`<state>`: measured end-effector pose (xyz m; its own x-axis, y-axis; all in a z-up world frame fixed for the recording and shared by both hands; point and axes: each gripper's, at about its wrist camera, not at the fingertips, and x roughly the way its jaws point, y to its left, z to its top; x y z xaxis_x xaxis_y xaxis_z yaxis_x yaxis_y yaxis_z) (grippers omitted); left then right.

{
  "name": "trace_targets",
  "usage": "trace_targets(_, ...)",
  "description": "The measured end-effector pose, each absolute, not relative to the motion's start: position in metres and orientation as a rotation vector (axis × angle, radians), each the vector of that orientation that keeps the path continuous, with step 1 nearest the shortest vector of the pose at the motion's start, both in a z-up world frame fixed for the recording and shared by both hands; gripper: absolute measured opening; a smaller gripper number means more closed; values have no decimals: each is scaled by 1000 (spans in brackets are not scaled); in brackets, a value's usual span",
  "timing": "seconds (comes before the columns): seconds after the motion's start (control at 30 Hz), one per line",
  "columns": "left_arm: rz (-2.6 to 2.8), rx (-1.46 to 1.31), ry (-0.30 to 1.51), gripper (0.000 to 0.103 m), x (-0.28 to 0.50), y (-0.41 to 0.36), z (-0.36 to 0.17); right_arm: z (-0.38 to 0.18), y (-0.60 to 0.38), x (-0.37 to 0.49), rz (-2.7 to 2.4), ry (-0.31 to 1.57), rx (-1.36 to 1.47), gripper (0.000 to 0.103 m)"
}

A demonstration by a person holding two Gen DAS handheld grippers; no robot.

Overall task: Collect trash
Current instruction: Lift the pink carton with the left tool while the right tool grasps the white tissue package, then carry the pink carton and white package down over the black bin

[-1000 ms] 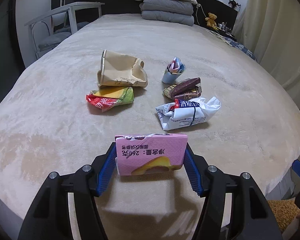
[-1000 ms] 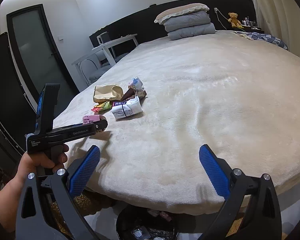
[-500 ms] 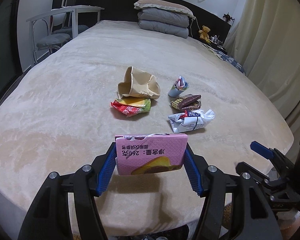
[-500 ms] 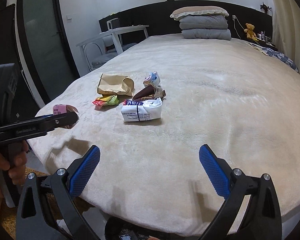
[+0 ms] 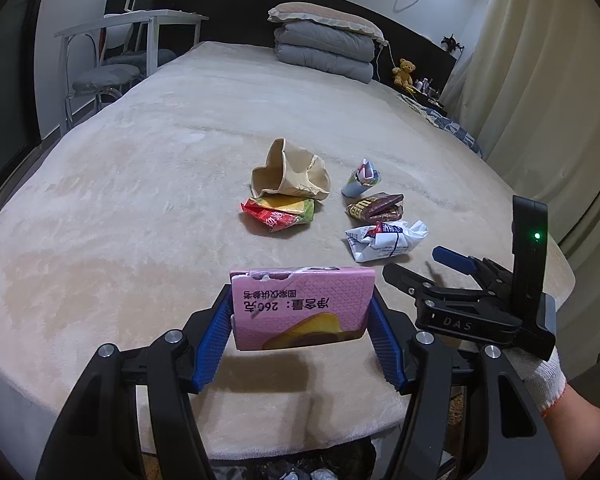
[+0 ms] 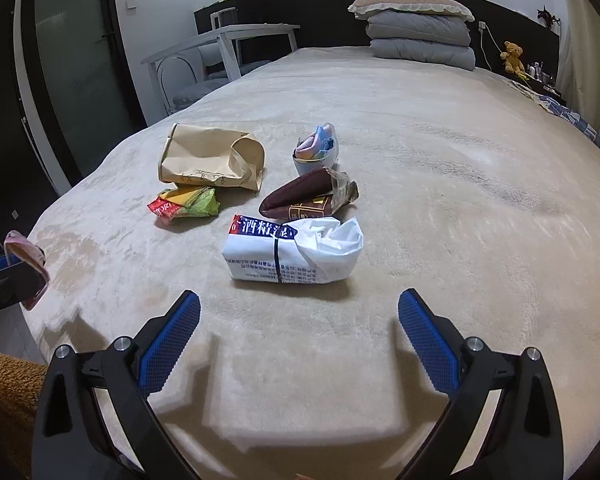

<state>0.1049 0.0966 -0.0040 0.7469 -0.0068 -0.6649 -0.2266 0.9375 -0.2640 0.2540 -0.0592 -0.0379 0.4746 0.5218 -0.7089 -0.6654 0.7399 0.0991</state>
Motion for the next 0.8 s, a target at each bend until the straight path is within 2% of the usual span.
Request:
trace_targets(0.4, 109, -338, 744, 61, 107, 97, -10, -45, -33, 285, 744, 831, -151, 98)
trace_targets(0.43, 108, -335, 746, 61, 108, 96, -11, -44, -33, 286, 744, 830, -150, 95)
trace_targets(0.47, 109, -331, 748, 61, 108, 95, -11, -44, -32, 286, 739, 829, -156, 82)
trace_targets(0.5, 109, -329, 748, 61, 108, 95, -11, -45, -31, 286, 735, 831, -162, 73)
trace_targets(0.8, 114, -321, 750, 61, 109, 94, -13, -42, -37, 277, 750, 813, -167, 72)
